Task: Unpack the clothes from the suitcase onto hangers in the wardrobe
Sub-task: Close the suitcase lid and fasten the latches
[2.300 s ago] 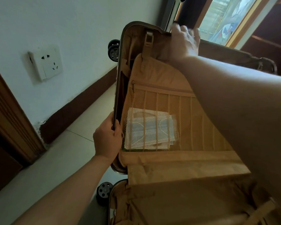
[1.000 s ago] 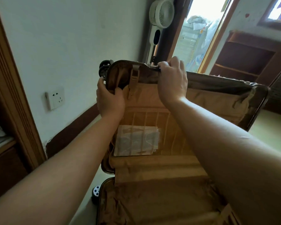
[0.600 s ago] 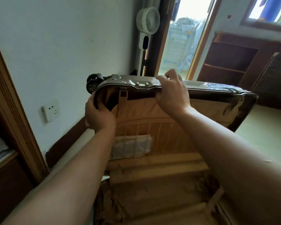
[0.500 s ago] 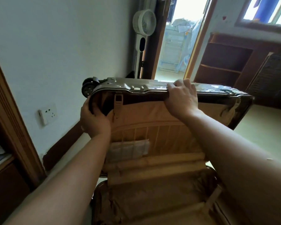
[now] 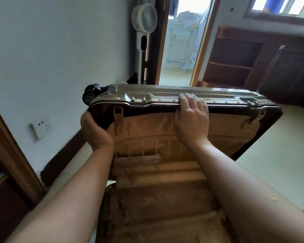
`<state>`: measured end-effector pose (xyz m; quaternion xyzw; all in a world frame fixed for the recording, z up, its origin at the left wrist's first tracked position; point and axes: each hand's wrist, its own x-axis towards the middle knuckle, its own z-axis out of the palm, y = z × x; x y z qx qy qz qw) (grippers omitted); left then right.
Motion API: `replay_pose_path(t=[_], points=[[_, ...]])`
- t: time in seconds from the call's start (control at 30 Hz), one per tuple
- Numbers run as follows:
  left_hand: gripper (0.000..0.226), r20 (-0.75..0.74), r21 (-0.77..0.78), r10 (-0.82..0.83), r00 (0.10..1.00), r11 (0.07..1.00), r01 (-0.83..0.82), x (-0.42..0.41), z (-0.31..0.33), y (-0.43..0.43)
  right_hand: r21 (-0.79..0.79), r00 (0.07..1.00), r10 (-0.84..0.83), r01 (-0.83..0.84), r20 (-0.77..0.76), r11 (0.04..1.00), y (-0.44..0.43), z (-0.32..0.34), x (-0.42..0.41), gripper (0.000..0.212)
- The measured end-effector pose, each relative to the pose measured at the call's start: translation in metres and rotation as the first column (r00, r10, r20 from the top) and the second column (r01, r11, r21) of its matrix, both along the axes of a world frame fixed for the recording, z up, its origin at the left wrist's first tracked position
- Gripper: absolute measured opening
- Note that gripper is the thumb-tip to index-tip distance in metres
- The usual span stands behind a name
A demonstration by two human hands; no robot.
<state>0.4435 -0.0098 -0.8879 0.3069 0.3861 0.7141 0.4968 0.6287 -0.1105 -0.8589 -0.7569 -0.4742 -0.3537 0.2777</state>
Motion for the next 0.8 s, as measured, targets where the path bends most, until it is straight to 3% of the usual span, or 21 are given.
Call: replay_pose_path(t=[0.17,0.27,0.43,0.6,0.8], points=[[0.041,-0.058,-0.116,0.097,0.994,0.988,-0.103,0.007,0.023,-0.023,0.098,0.983,0.113,-0.099,-0.142,0.99,-0.019,0.003,-0.006,0.043],[0.031,-0.098,-0.169,0.114,0.989,0.977,-0.129,0.008,0.024,-0.02,0.147,0.974,0.152,-0.128,-0.168,0.981,-0.02,0.001,-0.003,0.039],[0.027,-0.109,-0.154,0.131,0.985,0.977,-0.147,0.014,0.025,-0.02,0.181,0.978,0.151,-0.123,-0.146,0.976,-0.011,-0.003,0.005,0.037],[0.035,-0.109,-0.15,0.086,0.99,0.983,-0.102,0.007,0.026,-0.027,0.152,0.991,0.046,-0.027,-0.123,0.988,-0.011,-0.007,-0.001,0.042],[0.04,-0.072,-0.093,0.012,0.997,0.995,-0.018,-0.008,0.012,-0.036,0.198,0.987,0.042,-0.011,-0.157,0.98,-0.03,-0.015,-0.022,0.048]])
